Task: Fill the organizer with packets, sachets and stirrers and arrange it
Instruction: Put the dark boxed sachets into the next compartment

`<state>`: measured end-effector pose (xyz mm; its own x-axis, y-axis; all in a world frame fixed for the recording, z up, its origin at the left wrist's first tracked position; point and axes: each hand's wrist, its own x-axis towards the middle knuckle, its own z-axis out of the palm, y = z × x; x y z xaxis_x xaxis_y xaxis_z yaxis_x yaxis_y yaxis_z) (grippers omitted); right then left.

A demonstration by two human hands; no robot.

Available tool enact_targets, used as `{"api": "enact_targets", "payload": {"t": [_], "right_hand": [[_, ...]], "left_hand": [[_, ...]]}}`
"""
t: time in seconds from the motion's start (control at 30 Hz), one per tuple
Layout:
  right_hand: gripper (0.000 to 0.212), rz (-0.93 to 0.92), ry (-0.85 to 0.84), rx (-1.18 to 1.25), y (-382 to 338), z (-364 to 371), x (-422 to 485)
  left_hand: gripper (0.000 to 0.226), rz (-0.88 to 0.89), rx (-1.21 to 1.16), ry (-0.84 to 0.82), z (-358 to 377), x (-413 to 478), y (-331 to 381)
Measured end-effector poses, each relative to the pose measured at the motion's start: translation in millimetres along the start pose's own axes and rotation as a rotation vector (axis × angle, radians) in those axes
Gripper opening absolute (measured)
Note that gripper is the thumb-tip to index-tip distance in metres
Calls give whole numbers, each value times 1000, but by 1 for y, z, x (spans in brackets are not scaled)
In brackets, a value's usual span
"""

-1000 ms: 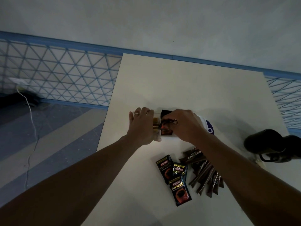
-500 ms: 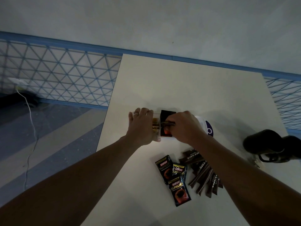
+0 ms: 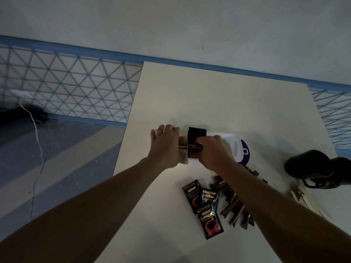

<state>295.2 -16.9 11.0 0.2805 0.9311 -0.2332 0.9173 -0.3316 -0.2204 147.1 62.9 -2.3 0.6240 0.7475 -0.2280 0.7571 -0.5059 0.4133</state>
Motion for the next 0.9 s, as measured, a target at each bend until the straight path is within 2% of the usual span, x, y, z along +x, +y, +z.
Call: {"api": "enact_targets", "payload": {"t": [0.17,0.33,0.47,0.73,0.8,0.9], "right_hand": [[29,-42,25,47,-2,-11,5],[20,-58,-13,24,-4,-7,4],[24,-74,69,-2,-3,-1,3],[99,5,107,-210,0,-7,9],[109,-1,91,-232,-1,-5,15],[109,-3,48,-265,-4,-3,22]], "left_hand": [[106,9,17,-13,0,1,-1],[107,3,12,-8,-1,1,-1],[106,-5,0,3,-1,0,1],[106,-14,2,-5,-2,0,2],[106,-12,1,-5,-2,0,1],[105,-9,4,-1,-2,-1,0]]}}
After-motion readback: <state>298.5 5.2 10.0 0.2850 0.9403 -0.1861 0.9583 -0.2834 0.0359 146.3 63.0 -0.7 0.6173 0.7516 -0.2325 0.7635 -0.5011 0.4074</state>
